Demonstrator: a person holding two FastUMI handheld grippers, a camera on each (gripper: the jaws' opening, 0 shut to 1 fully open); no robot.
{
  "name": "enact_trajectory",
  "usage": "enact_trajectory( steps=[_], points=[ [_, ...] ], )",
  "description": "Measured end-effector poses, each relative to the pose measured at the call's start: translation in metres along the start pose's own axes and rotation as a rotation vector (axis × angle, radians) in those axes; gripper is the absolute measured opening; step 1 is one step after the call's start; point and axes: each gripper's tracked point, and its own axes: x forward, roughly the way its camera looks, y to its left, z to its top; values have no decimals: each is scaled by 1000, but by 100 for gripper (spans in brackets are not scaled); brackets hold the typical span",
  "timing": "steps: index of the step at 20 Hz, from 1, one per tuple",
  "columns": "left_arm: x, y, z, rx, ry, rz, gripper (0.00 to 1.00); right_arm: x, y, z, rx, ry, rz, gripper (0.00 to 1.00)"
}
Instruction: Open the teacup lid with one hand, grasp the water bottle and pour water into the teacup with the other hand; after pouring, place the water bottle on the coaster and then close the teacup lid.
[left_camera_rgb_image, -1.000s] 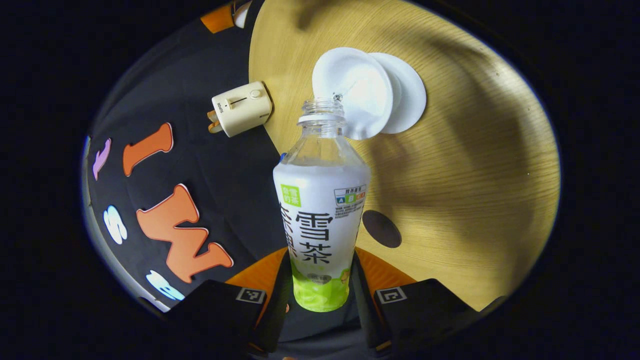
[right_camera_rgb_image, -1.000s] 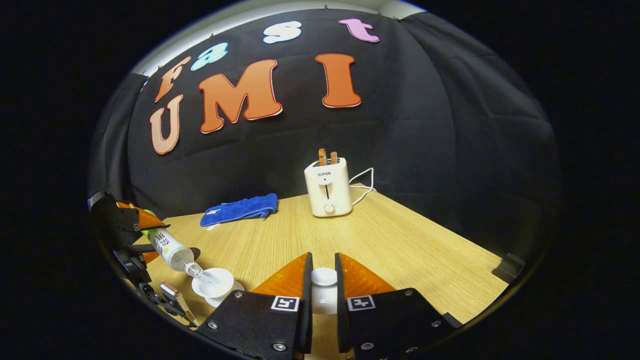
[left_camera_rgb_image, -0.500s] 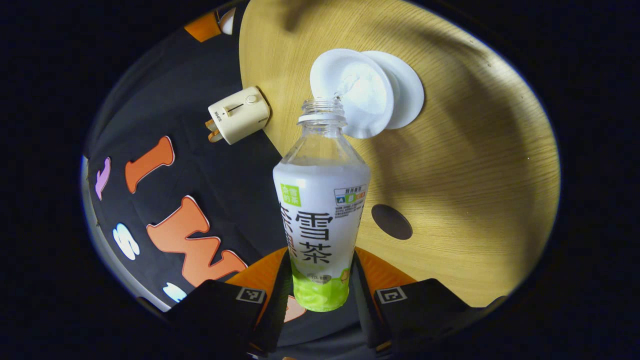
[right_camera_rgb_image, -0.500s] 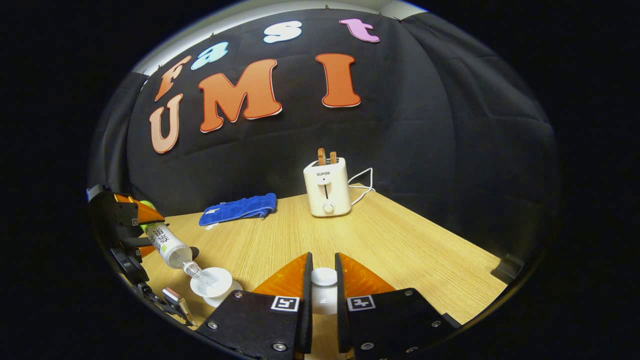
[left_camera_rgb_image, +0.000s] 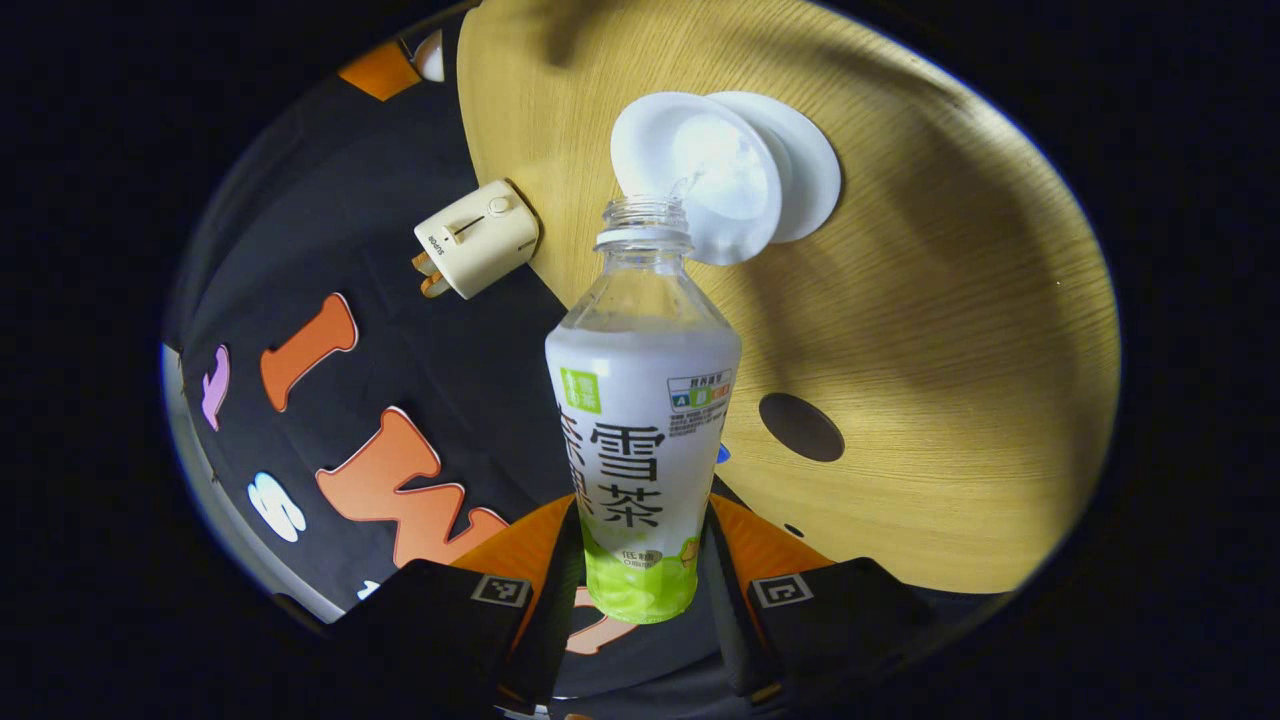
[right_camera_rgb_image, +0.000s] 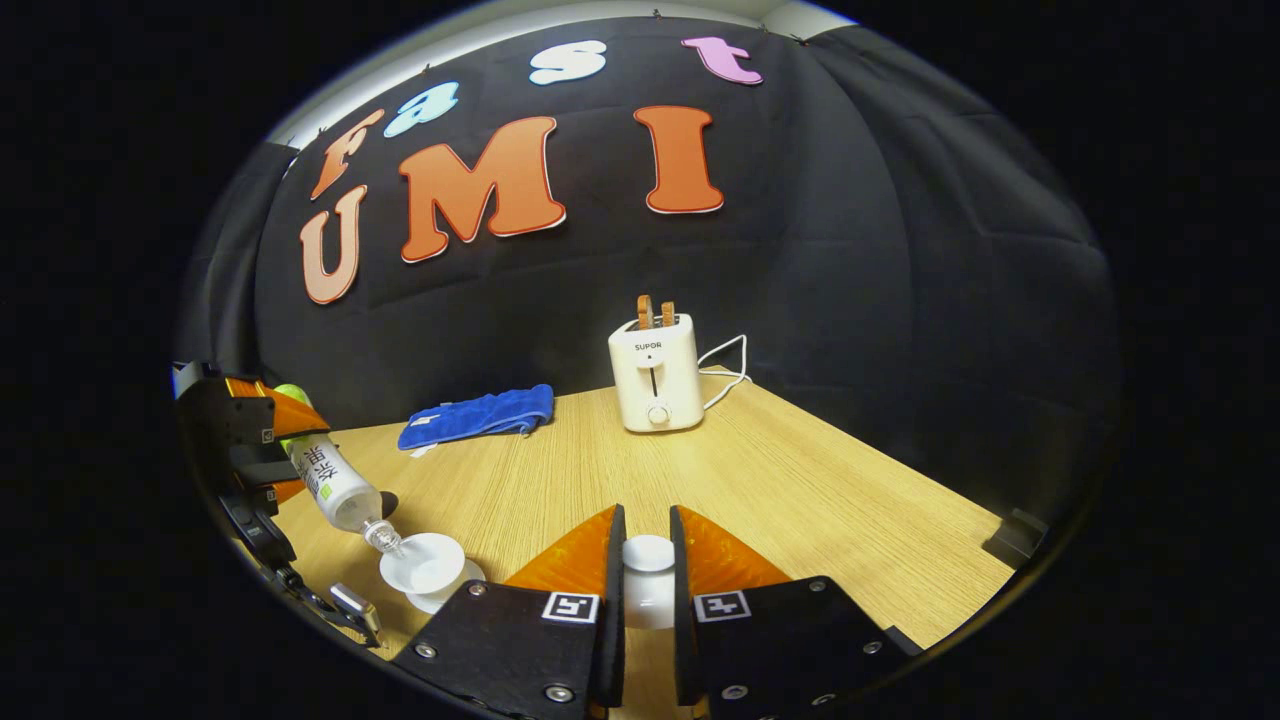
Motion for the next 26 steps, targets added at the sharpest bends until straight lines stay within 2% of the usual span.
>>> enact_trajectory(
  steps=[12, 17, 22, 24, 26],
  points=[
    [-5, 7, 0, 68, 11, 22, 65, -1, -2, -2, 2, 2, 1, 20],
    [-3, 3, 2, 38, -9, 17, 65, 0, -1, 0, 2, 2, 3, 20],
    [-2, -11, 6, -96, -36, 14, 65, 1, -1, 0, 4, 4, 3, 20],
    [1, -18, 8, -188, -46, 8, 65, 1, -1, -2, 5, 7, 1, 20],
    [8, -29, 13, -330, -70, -14, 65, 2, -2, -3, 7, 12, 0, 20]
  ],
)
